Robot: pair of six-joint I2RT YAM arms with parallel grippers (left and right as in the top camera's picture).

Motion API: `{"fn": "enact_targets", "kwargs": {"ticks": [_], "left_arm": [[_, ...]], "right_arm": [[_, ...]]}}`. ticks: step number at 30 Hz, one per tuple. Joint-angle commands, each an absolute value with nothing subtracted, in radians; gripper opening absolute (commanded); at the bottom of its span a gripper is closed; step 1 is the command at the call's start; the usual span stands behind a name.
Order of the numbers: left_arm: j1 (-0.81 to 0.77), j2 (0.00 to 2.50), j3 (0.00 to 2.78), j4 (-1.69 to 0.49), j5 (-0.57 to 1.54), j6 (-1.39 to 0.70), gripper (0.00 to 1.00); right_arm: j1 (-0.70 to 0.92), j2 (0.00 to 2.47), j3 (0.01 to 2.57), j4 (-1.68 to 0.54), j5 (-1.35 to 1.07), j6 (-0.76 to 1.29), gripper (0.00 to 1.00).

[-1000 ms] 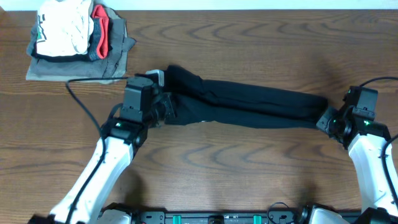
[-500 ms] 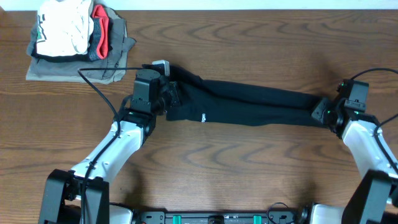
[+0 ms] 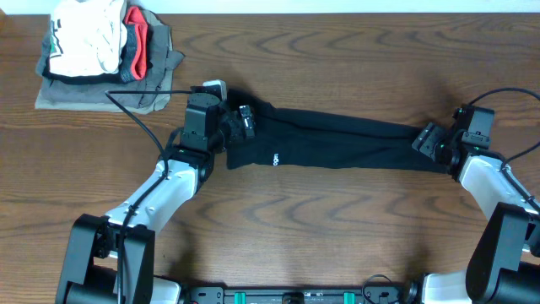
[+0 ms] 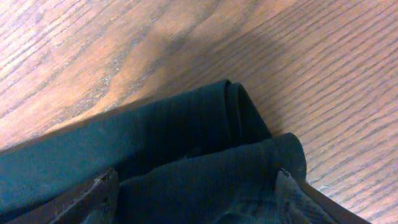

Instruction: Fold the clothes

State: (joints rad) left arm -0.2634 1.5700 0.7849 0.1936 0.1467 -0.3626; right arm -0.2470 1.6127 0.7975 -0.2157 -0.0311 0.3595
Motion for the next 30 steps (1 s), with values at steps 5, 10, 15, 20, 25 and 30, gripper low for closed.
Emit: {"fn": "enact_targets", "kwargs": {"ticks": [5,10,15,20,25,30], "left_arm": [[-0.258,1.560,0.800,0.178,0.126,-0.352,0.98],[-0.233,1.503,0.838,0.052,0.082,-0.235,0.98],[-0.140,1.483,0.930,-0.158,0.057,-0.207,0.98],[-0.056,1.483,1.017,-0.347,0.059,-0.195,0.98],[0.003,1.483,1.089,-0.487,0.059,-0.195,0.98],[0.013,1.483,1.101,-0.546,0.059,-0.195,0.98]], "right_arm": [[-0.255,1.572,0.813,-0.240,-0.142,0.337,0.82],[-0.303,1.563,0.813,-0.221,-0.120,0.205,0.92],[-0.334,1.612,0.813,-0.191,-0.102,0.155,0.93],[-0.334,1.648,0.814,-0.211,-0.133,0.154,0.91],[-0.334,1.651,0.821,-0.232,-0.100,0.133,0.72],[-0.334,1.695,0.821,-0.232,-0.057,0.133,0.61]]}}
